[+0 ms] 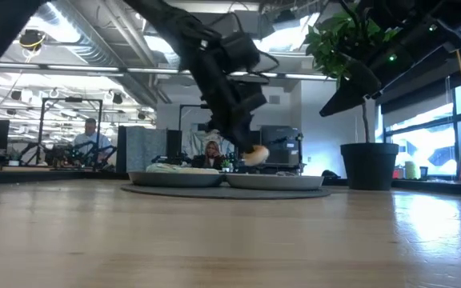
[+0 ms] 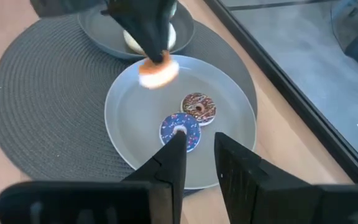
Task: Pick & Place donuts
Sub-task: Put the small yellow donut on the gray plate
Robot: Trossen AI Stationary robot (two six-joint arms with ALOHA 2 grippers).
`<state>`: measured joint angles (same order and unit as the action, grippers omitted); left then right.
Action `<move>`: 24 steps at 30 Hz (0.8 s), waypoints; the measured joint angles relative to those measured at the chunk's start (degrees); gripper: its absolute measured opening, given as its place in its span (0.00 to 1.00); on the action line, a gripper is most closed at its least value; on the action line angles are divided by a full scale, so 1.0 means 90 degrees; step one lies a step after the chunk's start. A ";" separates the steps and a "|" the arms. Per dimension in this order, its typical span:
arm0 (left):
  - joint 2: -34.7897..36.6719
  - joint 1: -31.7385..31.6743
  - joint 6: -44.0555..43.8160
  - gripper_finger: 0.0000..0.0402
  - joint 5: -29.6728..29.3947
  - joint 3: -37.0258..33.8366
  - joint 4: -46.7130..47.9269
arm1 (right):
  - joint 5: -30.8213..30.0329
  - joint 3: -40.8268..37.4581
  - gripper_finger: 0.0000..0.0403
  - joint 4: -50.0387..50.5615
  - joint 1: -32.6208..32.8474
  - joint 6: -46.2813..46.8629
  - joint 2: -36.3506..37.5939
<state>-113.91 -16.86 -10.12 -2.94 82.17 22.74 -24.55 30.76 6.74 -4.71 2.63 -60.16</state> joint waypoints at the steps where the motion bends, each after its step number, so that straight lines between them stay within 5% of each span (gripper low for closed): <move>1: -0.0101 -0.0013 0.0028 0.01 0.0111 0.0117 0.0009 | 0.0001 0.0000 0.21 0.0000 0.0000 0.0000 0.0000; 24: -0.0829 -0.0086 -0.0021 0.05 0.0109 0.0489 0.0043 | 0.0019 0.0000 0.21 0.0090 0.0000 -0.0005 0.0005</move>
<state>-121.37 -17.63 -10.31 -1.96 86.56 23.13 -24.38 30.76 7.56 -4.71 2.59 -60.12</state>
